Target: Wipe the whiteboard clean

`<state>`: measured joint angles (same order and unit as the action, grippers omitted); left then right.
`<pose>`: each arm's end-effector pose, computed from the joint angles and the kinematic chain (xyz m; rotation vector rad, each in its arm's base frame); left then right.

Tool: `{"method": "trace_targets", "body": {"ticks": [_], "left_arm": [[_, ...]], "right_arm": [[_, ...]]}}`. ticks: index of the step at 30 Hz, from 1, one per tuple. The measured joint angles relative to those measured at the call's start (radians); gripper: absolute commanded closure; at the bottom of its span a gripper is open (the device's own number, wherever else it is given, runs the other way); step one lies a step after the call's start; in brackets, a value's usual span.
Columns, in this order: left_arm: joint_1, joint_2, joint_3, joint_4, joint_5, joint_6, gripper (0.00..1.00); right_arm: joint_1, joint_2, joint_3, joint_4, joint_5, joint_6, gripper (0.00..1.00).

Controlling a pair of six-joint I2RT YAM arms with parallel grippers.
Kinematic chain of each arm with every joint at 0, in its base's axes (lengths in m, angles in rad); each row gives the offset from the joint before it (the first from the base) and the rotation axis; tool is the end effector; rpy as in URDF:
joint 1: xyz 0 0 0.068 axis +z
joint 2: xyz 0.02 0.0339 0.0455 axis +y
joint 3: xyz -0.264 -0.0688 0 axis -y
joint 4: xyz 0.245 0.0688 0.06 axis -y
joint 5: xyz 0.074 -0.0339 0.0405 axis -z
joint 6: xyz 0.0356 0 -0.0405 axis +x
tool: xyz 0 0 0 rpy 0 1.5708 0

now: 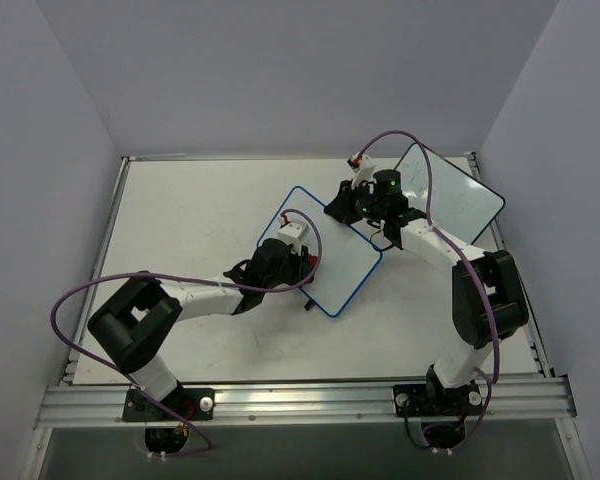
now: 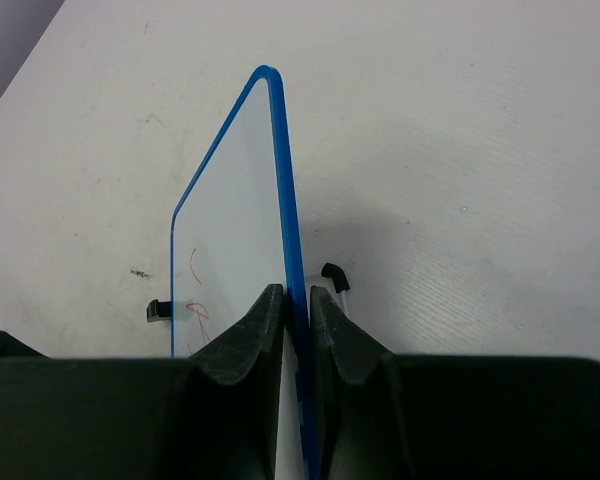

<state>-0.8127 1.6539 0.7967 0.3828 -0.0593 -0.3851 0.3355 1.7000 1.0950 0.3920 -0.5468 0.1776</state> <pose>0.2388 -0.2491 0.1806 0.4112 2.0745 -0.6761 0.3638 0.1464 0.2632 -0.5442 1.7503 0.8509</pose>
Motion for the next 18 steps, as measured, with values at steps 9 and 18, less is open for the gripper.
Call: {"method": "trace_targets", "body": {"ticks": [9,18], "left_arm": [[-0.071,0.013,-0.016,0.067,-0.013,0.027,0.98],[-0.182,0.054,0.013,0.148,0.011,0.040,0.98]], "right_arm": [[0.000,0.000,0.002,-0.004,0.004,-0.002,1.00],[0.000,0.000,0.003,-0.005,0.005,-0.004,1.00]]}}
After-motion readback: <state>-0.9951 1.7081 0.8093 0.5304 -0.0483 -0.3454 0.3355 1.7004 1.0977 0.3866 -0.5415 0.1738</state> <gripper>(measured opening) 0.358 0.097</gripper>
